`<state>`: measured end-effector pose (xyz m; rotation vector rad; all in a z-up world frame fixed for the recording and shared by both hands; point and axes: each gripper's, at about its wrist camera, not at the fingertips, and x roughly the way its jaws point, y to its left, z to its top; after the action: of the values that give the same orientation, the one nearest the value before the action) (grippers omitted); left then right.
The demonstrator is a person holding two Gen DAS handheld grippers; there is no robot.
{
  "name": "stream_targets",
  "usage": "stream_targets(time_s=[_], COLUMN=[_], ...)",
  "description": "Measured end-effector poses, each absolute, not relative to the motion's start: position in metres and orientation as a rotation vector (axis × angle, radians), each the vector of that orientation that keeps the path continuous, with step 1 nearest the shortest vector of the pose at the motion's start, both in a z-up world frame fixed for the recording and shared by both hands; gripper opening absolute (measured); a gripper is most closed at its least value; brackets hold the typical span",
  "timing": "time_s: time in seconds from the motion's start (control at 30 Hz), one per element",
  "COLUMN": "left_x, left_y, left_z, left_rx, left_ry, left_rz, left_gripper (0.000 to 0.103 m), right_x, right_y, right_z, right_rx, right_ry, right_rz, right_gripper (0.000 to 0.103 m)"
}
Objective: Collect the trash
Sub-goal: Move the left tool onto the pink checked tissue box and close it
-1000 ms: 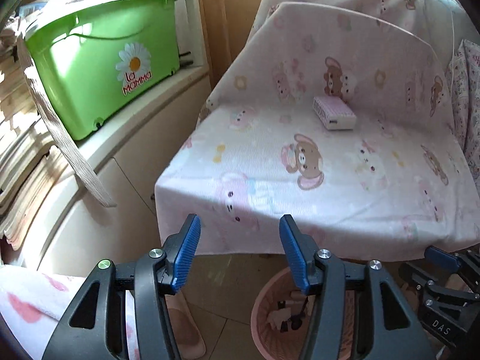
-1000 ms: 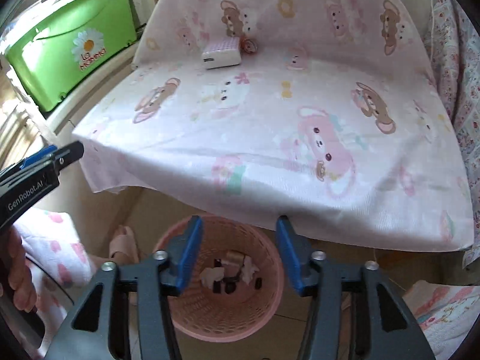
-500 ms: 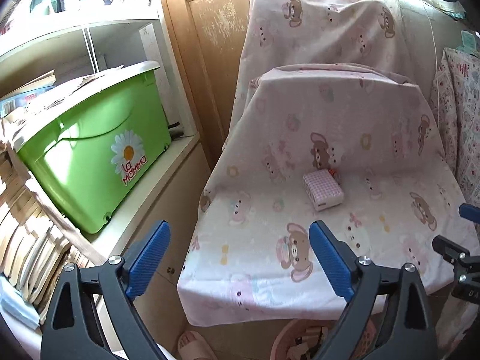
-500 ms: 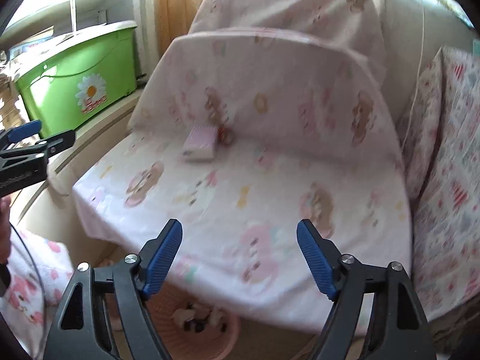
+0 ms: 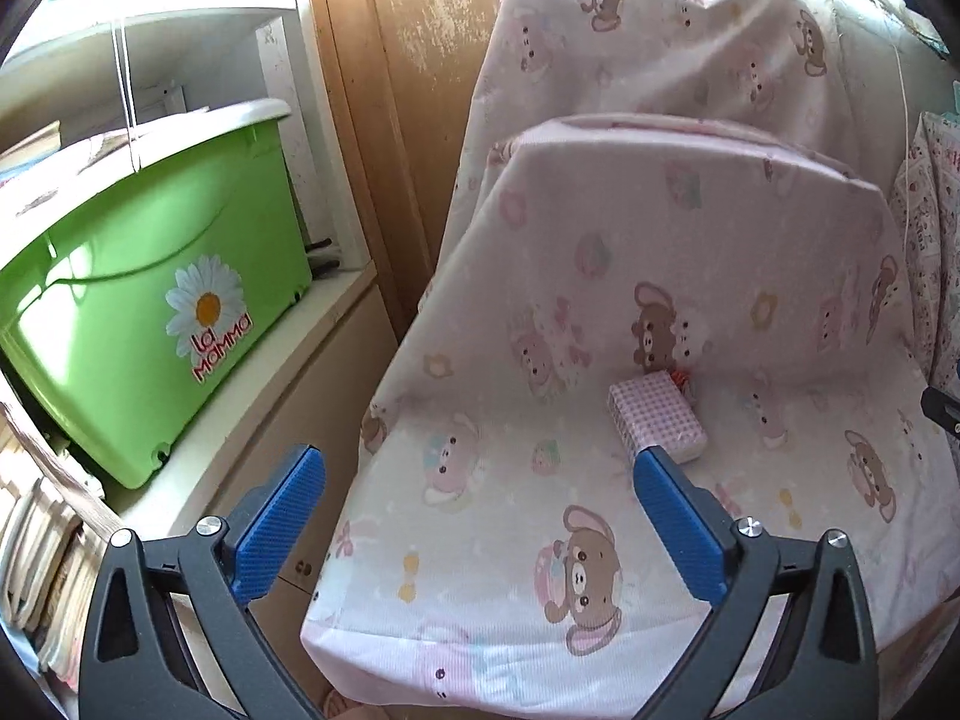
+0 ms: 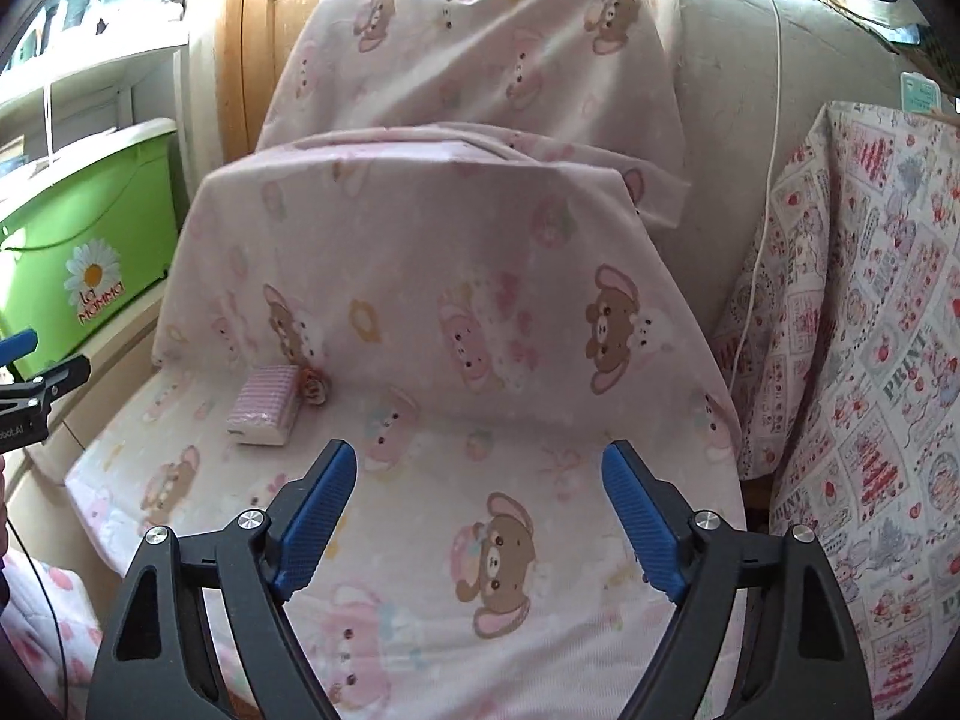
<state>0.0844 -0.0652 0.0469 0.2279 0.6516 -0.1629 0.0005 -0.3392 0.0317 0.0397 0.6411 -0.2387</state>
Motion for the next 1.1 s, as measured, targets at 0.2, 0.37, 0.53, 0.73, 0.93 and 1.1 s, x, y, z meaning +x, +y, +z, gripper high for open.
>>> stream_targets(time_s=[0.2, 0.37, 0.53, 0.73, 0.93, 1.1], left_x=[0.097, 0.096, 0.109, 0.124, 0.147, 0.154], left_y=[-0.07, -0.076, -0.081, -0.083, -0.086, -0.105], left_z=[0.025, 0.026, 0.016, 0.014, -0.004, -0.015], left_rx=[0.239, 0.221, 0.166, 0.104, -0.02, 0.005], left_ry=[0.71, 0.686, 0.752, 0.794, 0.97, 0.99], left_rz=[-0.179, -0.188, -0.195, -0.196, -0.32, -0.338], left_gripper=[0.102, 0.102, 0.102, 0.102, 0.101, 0.1], right_x=[0.015, 0.024, 0.032, 0.04, 0.044, 0.048], right_y=[-0.342, -0.342, -0.338, -0.337, -0.336, -0.334], right_z=[0.022, 0.016, 0.01, -0.007, -0.011, -0.015], right_rx=[0.066, 0.106, 0.113, 0.215, 0.206, 0.199], right_ry=[0.674, 0.7, 0.723, 0.802, 0.802, 0.816], right_rz=[-0.245, -0.238, -0.241, -0.198, -0.217, -0.223], right_gripper=[0.086, 0.086, 0.086, 0.086, 0.086, 0.086])
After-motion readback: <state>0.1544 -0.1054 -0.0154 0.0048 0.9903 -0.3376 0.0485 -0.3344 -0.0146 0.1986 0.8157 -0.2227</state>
